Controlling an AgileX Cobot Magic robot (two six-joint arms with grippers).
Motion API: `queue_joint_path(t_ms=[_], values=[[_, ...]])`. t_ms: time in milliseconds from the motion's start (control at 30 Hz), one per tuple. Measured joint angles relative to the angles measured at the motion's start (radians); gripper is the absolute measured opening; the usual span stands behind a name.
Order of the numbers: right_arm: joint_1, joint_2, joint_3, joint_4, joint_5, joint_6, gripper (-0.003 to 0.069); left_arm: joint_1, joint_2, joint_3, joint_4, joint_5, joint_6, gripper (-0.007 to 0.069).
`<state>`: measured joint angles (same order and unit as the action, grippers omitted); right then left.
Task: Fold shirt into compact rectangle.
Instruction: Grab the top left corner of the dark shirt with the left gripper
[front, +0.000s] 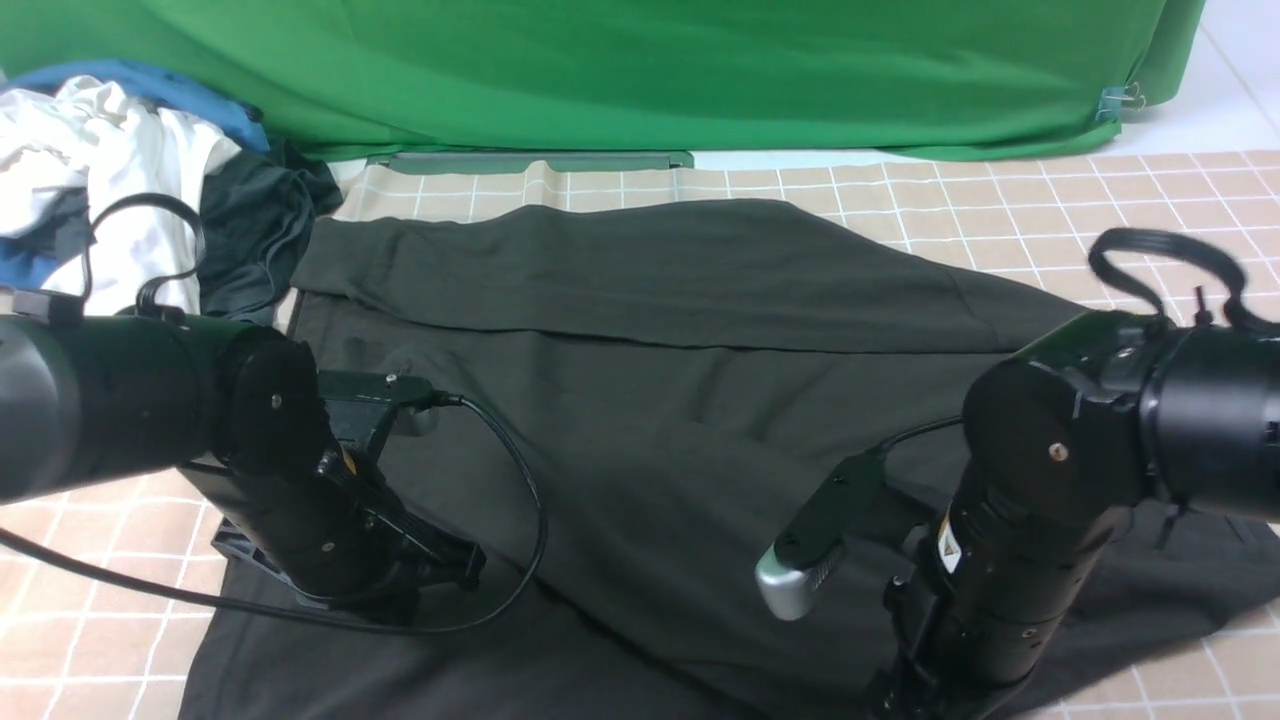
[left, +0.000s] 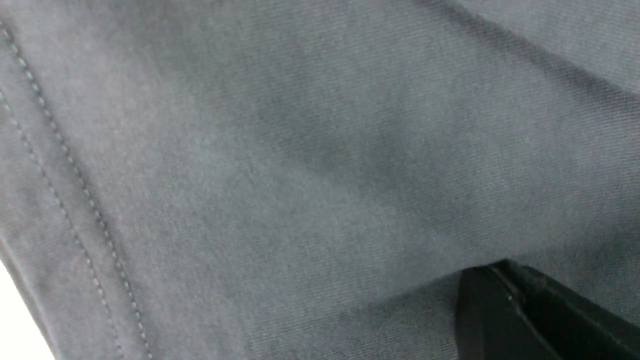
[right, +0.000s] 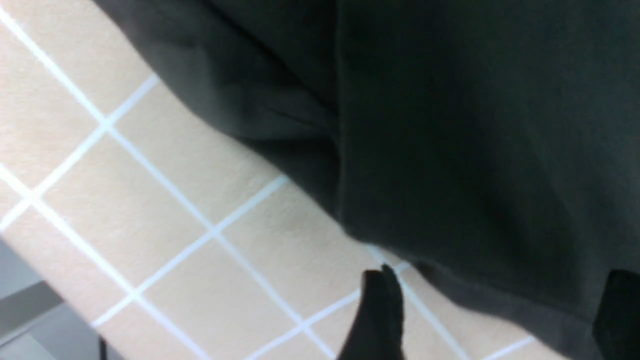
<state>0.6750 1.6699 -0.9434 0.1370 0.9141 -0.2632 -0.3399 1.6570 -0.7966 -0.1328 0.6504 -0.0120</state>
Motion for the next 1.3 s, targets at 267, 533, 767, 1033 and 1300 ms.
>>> queue_joint_path(t_ms=[267,533,767,1033,1300], values=[[0.000,0.066,0.000,-0.007,-0.035,-0.038,0.0311,0.000,0.000,-0.001,0.000,0.001,-0.002,0.0018],[0.000,0.043,-0.001,-0.008,0.012,-0.046,0.0066,0.000,0.000,-0.001,-0.004,0.001,-0.011,0.0019],[0.000,0.025,-0.006,-0.004,0.147,-0.013,0.0072,0.000,0.000,-0.001,-0.004,0.001,-0.031,0.0019],[0.000,0.025,-0.006,-0.004,0.267,0.034,0.0192,0.000,0.000,-0.002,0.006,-0.001,-0.045,0.0019],[0.009,-0.010,-0.043,0.067,0.274,0.025,0.0246,0.000,-0.114,0.003,0.024,0.047,-0.045,0.0019]])
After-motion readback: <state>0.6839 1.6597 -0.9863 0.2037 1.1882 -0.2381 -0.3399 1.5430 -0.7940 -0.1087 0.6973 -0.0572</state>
